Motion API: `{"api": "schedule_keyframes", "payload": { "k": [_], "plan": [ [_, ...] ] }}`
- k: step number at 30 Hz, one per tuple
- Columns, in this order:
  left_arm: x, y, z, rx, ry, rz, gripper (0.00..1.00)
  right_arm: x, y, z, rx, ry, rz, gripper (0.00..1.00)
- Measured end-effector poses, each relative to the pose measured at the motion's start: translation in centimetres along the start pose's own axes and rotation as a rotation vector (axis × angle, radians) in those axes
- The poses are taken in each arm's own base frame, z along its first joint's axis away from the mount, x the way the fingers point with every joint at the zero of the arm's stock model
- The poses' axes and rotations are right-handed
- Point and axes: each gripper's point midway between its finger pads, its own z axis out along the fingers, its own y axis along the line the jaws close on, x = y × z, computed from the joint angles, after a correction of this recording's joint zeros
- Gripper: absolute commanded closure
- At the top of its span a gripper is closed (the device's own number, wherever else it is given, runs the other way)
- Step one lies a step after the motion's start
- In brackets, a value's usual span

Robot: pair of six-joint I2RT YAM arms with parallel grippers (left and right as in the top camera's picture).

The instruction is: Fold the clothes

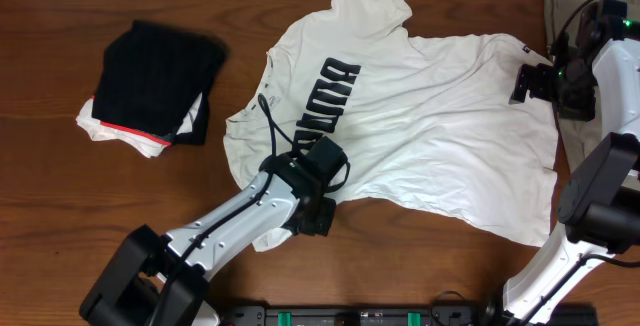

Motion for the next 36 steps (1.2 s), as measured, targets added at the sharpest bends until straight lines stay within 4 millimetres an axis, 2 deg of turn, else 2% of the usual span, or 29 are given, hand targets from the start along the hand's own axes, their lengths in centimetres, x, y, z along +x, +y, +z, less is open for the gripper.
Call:
{"api": "schedule_keyframes", "payload": {
  "k": [5,14,16,20,21,25,26,29,36],
  "plan": [
    [1.2,-0.9,0.1,0.008,0.036,-0.015,0.83,0.0,0.0,0.0,0.0,0.0,0.0,0.01],
    [3.0,-3.3,0.5,0.024,0.068,0.018,0.83,0.0,0.0,0.0,0.0,0.0,0.0,0.01],
    [3.3,-3.8,0.5,0.033,0.078,0.023,0.87,0.0,0.0,0.0,0.0,0.0,0.0,0.01],
    [3.4,-3.9,0.6,0.03,0.079,0.018,0.87,0.0,0.0,0.0,0.0,0.0,0.0,0.01],
    [3.3,-3.6,0.6,0.017,0.07,0.018,0.83,0.0,0.0,0.0,0.0,0.0,0.0,0.01],
    [2.8,-2.9,0.6,-0.023,0.044,0.025,0.53,0.0,0.0,0.0,0.0,0.0,0.0,0.01],
    [2.8,-2.8,0.6,-0.03,0.039,0.024,0.48,0.0,0.0,0.0,0.0,0.0,0.0,0.01],
    [2.6,-2.5,0.6,-0.053,0.025,0.025,0.42,0.0,0.0,0.0,0.0,0.0,0.0,0.01],
    [2.2,-2.3,0.7,-0.098,-0.014,0.054,0.42,0.0,0.0,0.0,0.0,0.0,0.0,0.01]
  ]
}}
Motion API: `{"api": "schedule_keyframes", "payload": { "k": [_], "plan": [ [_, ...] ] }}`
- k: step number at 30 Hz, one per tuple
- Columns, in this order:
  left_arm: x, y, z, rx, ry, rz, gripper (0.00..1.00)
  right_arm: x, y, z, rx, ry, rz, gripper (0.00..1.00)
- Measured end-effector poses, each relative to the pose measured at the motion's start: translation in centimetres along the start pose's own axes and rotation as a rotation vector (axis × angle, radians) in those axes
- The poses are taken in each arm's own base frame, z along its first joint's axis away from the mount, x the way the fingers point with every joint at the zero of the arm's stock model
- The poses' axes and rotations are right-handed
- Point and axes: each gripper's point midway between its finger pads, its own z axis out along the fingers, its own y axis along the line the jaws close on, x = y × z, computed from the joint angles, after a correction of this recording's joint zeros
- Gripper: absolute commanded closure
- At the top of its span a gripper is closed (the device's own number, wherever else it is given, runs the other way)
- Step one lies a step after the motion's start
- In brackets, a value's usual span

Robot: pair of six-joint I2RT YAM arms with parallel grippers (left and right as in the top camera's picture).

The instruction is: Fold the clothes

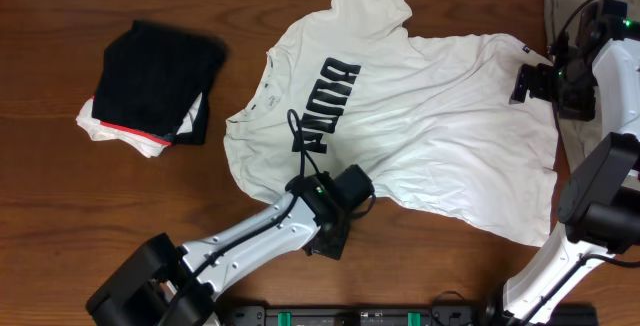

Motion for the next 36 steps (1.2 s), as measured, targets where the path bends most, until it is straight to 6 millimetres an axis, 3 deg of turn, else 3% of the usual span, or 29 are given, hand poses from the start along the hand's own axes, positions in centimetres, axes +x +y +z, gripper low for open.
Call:
{"api": "schedule_keyframes", "payload": {
  "k": [10,18,26,30,36],
  "plan": [
    [-1.2,0.5,0.0,-0.044,-0.065,0.008,0.44,0.0,0.0,0.0,0.0,0.0,0.0,0.01],
    [-1.3,0.7,0.2,-0.059,-0.065,0.008,0.53,0.0,0.0,0.0,0.0,0.0,0.0,0.01],
    [-1.1,1.1,1.3,-0.088,-0.033,0.007,0.53,0.0,0.0,0.0,0.0,0.0,0.0,0.01],
    [-1.1,1.1,1.6,-0.095,-0.026,0.005,0.73,0.0,0.0,0.0,0.0,0.0,0.0,0.01],
    [-1.1,1.2,1.6,-0.097,-0.027,0.007,0.81,0.0,0.0,0.0,0.0,0.0,0.0,0.01]
  ]
}}
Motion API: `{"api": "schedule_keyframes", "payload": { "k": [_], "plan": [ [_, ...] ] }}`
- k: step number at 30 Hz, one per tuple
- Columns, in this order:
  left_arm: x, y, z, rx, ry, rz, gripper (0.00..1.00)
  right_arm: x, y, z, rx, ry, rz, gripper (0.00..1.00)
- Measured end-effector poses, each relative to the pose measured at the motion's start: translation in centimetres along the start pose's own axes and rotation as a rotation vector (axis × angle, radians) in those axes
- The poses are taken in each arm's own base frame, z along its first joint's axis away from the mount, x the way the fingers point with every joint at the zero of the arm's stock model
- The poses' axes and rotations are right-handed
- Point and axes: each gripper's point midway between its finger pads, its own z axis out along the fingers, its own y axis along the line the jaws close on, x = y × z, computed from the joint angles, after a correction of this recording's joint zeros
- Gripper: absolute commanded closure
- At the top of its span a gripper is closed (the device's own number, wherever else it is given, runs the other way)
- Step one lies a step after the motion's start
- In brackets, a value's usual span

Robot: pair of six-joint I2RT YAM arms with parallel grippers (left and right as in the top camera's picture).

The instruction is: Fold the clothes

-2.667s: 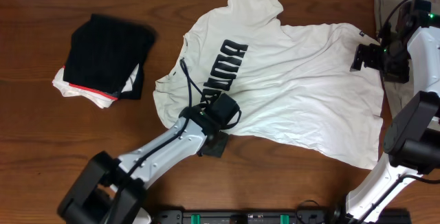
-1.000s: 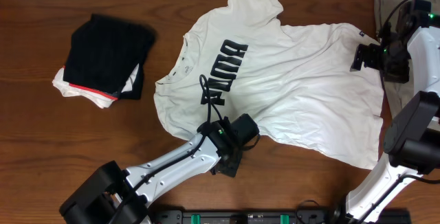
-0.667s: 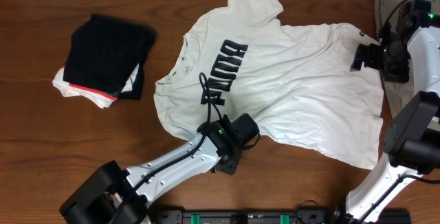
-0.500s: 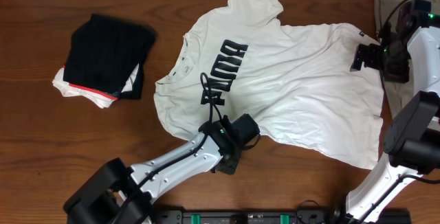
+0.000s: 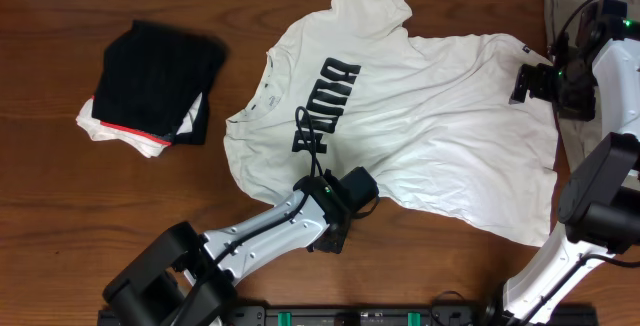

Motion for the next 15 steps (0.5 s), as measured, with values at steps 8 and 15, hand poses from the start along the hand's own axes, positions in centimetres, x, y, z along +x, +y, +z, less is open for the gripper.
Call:
{"api": "schedule_keyframes", "payload": {
  "k": [8,15],
  "plan": [
    [0.1,-0.1,0.0,0.008,0.005,0.0,0.94,0.0,0.0,0.0,0.0,0.0,0.0,0.01],
    [1.0,-1.6,-0.1,0.094,0.06,0.0,0.94,0.0,0.0,0.0,0.0,0.0,0.0,0.01]
  ]
}}
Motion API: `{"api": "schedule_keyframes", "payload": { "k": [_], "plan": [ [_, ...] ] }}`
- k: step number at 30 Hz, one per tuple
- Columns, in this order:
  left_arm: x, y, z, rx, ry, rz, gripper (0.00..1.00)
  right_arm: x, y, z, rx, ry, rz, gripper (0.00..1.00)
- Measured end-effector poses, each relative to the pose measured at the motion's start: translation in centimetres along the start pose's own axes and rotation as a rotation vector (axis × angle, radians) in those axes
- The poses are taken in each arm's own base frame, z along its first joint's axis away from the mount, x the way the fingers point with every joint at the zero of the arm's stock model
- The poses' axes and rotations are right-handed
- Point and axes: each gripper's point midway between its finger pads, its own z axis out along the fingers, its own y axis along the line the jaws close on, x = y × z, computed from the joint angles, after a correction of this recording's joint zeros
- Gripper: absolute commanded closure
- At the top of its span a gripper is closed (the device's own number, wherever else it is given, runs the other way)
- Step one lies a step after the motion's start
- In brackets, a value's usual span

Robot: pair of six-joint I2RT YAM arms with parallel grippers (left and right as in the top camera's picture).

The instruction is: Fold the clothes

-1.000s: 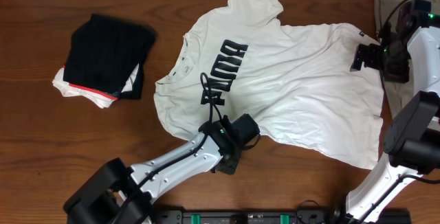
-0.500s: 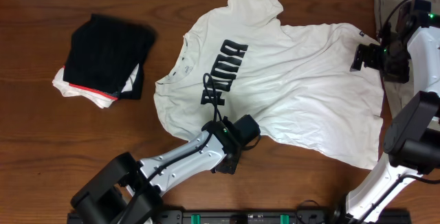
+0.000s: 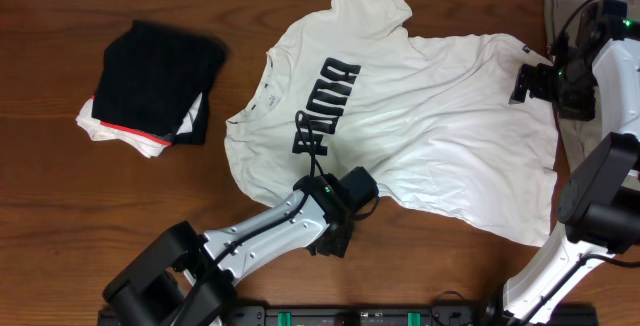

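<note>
A white T-shirt [image 3: 430, 116] with a black PUMA print lies spread flat on the table in the overhead view, collar to the left and hem to the right. My left gripper [image 3: 358, 194] rests at the shirt's near edge, below the print; its fingers are hidden under the wrist, so their state cannot be read. My right gripper [image 3: 527, 81] sits at the shirt's far right corner by the hem; whether it holds cloth cannot be made out.
A folded stack of black and white clothes [image 3: 155, 86] lies at the left. A beige cloth [image 3: 575, 146] lies along the right edge under the right arm. The brown wooden table [image 3: 120, 196] shows around the shirt.
The left wrist sits a touch nearer the table's front edge. The shirt and the right arm look unchanged.
The left gripper first lay over the lower end of the print near the shirt's near left part. Then it was further right at the shirt's near edge, leaving the print uncovered, and it has stayed about there. The right arm kept still at the far right corner.
</note>
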Motion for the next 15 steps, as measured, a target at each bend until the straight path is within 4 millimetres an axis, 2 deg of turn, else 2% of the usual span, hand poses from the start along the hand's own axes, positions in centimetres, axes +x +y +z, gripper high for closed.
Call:
{"api": "schedule_keyframes", "payload": {
  "k": [13,15],
  "plan": [
    [2.4,-3.5,-0.5,0.206,0.139,-0.006,0.94,0.0,0.0,0.0,0.0,0.0,0.0,0.01],
    [2.9,-4.0,-0.7,0.235,0.166,-0.008,0.9,0.0,0.0,0.0,0.0,0.0,0.0,0.01]
  ]
}}
